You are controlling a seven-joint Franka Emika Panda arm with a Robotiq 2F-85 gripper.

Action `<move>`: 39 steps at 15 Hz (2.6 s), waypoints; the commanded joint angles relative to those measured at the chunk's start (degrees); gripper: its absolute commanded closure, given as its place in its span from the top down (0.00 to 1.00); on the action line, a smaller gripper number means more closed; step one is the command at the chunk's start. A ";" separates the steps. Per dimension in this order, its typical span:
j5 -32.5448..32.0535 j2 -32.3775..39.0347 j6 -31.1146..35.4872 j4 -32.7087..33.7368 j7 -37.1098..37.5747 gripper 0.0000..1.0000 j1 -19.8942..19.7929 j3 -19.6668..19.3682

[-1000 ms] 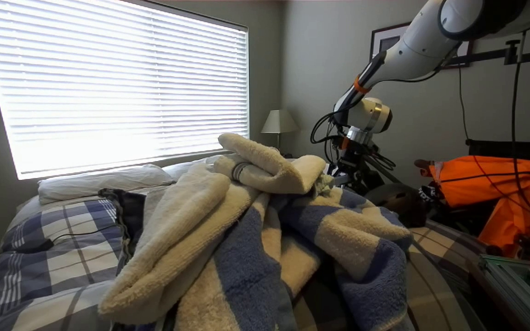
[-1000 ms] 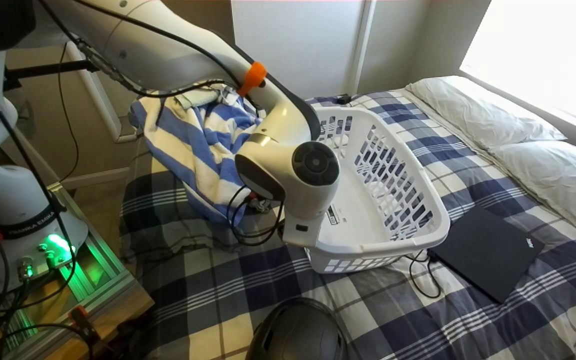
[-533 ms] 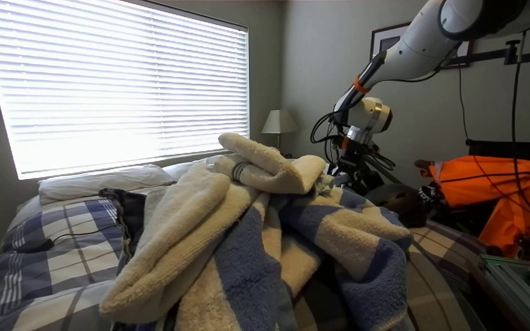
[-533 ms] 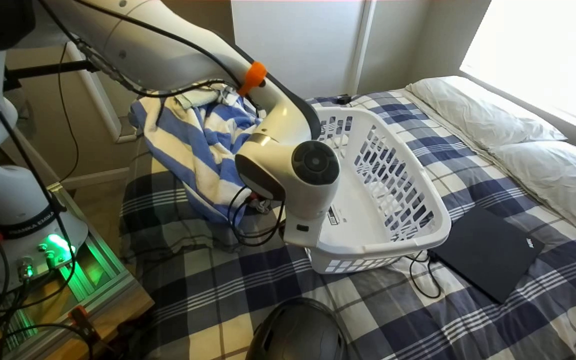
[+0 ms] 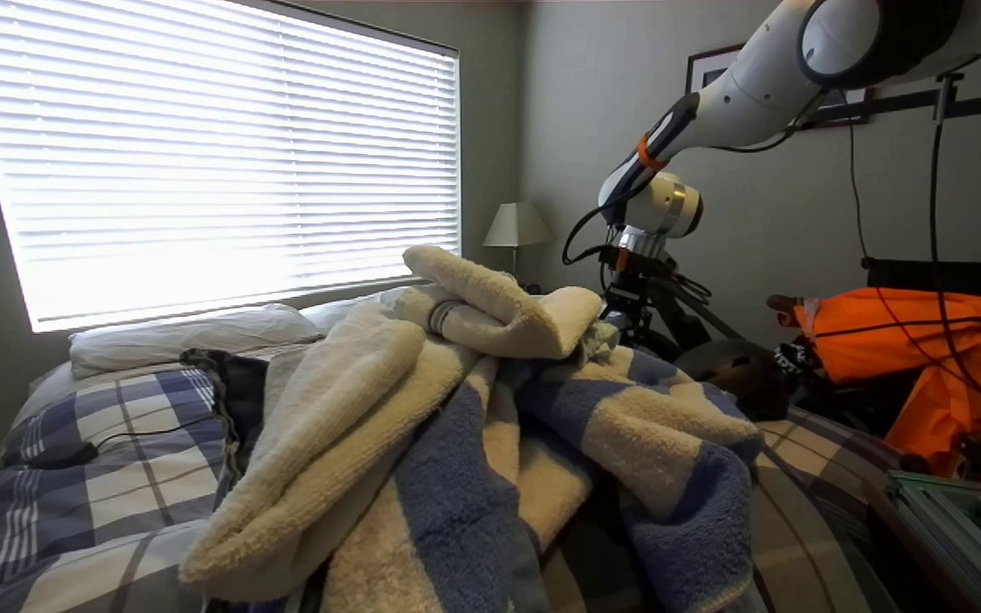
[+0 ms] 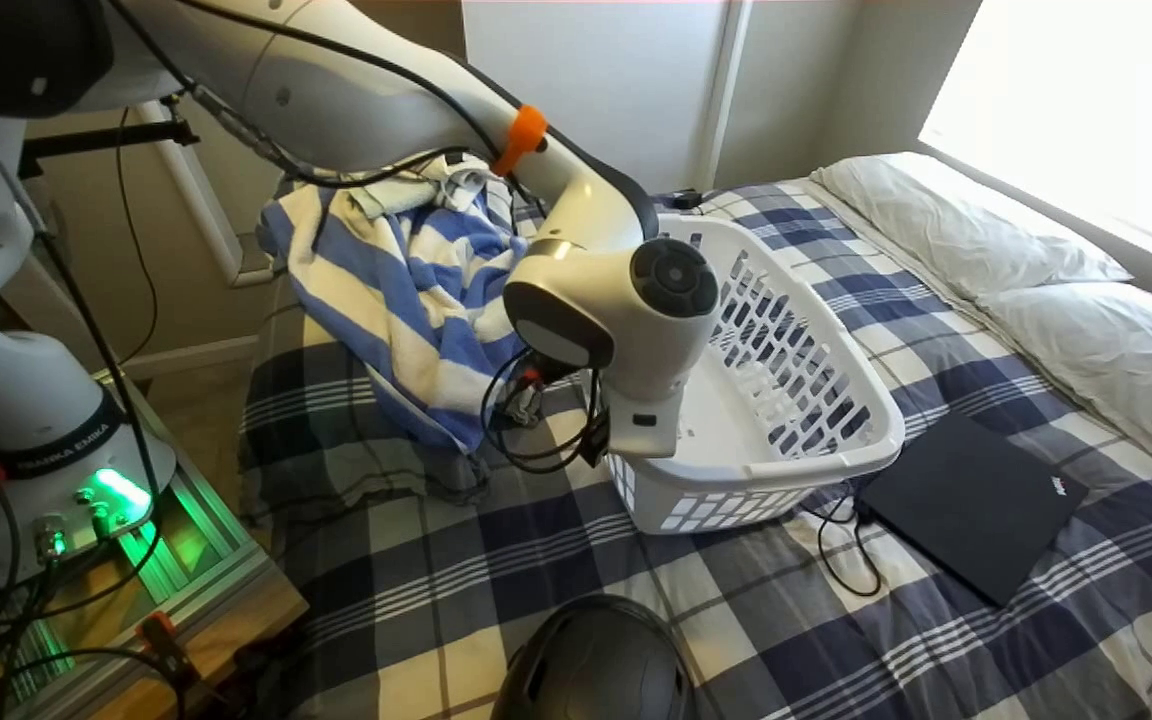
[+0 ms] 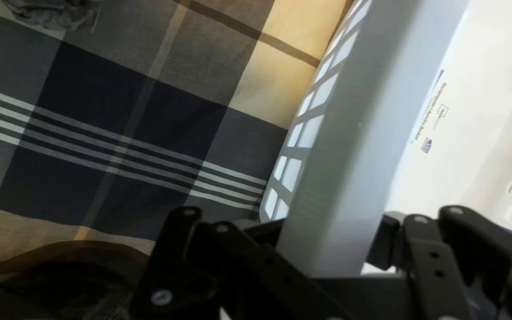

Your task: Move the white laundry basket to the left

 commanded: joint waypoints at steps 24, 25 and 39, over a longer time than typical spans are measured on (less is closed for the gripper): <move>1.25 9.04 2.31 6.65 -6.32 0.00 3.10 11.57; -0.05 4.35 3.72 5.05 -2.60 0.00 2.42 7.69; 0.18 3.99 4.32 5.53 -1.98 0.00 2.47 7.22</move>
